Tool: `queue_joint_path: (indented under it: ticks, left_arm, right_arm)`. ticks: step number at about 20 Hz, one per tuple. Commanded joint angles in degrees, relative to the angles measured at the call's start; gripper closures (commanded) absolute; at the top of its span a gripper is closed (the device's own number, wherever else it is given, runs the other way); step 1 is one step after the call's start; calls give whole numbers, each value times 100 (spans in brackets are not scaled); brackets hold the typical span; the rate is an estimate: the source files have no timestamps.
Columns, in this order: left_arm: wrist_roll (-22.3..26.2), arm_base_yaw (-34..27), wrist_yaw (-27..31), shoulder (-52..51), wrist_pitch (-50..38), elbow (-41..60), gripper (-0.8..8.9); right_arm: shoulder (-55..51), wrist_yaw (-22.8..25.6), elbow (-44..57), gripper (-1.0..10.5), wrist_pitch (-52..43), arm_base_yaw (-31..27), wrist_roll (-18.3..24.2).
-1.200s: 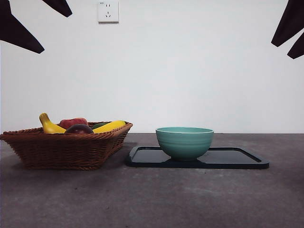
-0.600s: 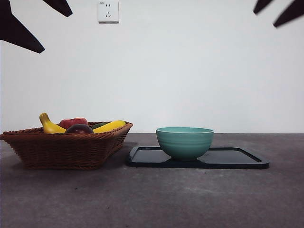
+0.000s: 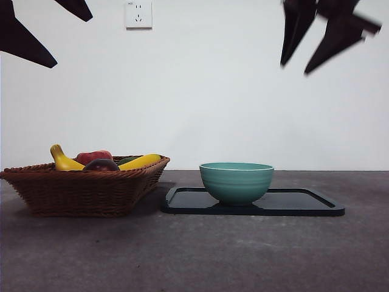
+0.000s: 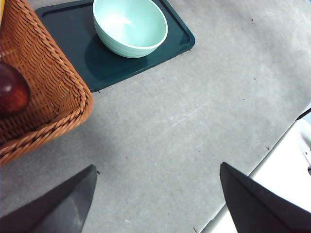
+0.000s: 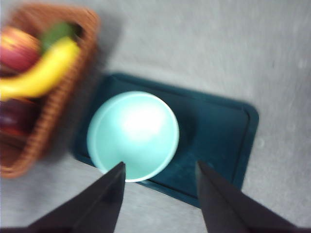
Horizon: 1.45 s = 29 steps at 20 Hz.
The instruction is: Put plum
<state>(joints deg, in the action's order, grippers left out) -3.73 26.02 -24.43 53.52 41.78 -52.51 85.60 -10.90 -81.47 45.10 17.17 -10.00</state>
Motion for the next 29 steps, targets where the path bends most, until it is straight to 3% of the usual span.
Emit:
queue_joint_path:
  ticks: [1,9,17,24,29]
  left_arm:
    - [74,31,-52,24,-63,-118,408]
    - [72,31,-52,24,-63,-118,408]
    - [72,31,-52,24,-63,-118,408]
    - [70,31,-52,24,-61,-118,408]
    - [70,31,-50,24,-52,-118,408]
  right_arm:
    - [551,-9,-157,716,-57,17,205]
    - [1934,-103,-157,715,-614,72,188]
    - [2441,-105,-155,720,-859,146,186]
    - [2529,-109,-155,939,-944,151,186]
    - [2345,-105,-162,938,-1137,149,101]
